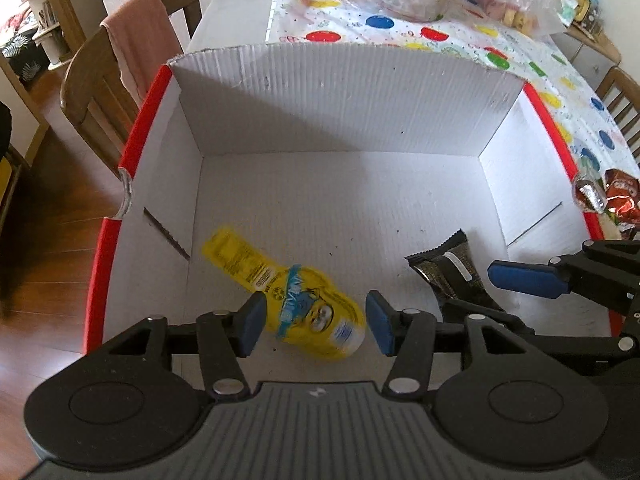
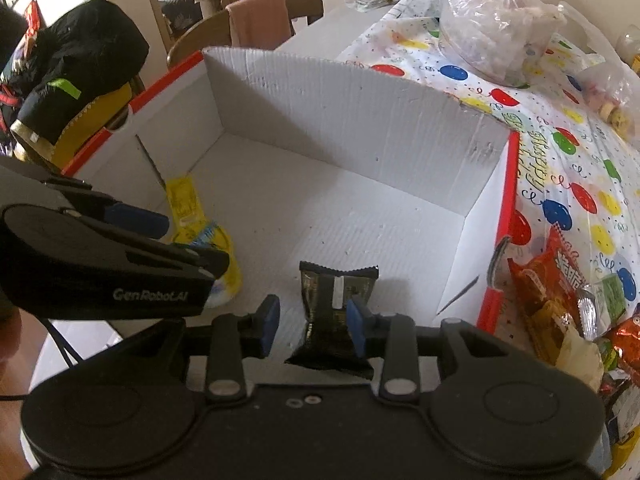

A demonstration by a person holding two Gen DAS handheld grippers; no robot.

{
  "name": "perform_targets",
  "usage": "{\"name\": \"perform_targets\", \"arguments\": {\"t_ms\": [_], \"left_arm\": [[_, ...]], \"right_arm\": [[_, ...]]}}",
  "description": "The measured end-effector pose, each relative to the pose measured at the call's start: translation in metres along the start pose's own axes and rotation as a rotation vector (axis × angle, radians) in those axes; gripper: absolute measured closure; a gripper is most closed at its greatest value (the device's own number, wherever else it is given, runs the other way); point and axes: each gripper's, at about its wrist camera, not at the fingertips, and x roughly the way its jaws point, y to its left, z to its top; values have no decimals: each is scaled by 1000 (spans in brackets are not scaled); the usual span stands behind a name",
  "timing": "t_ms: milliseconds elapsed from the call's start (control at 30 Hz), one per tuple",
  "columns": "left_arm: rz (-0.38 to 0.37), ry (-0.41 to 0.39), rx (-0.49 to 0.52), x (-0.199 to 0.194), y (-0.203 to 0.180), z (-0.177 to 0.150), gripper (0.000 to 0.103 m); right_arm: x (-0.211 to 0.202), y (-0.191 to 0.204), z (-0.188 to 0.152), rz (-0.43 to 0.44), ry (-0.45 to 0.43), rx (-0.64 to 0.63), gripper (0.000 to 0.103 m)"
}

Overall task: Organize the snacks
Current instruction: 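Open both tools to drop the stick and bar into the box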

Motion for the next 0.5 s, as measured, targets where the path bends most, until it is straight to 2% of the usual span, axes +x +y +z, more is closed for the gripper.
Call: {"name": "perform_targets", "arguments": {"t_ms": [333,400,500], "left_arm": [[-56,-79,-28,-35,2,-4,45],[-63,-103,-28,-44,-1,-6,41],[-73,-138,-20,-57,-6,-8,40]], "right_arm": [[-41,-9,-4,36,-78,63,60],[-50,-11,-6,39,-98,71,59],[-67,-15,-8,44,-133,90,57]]}}
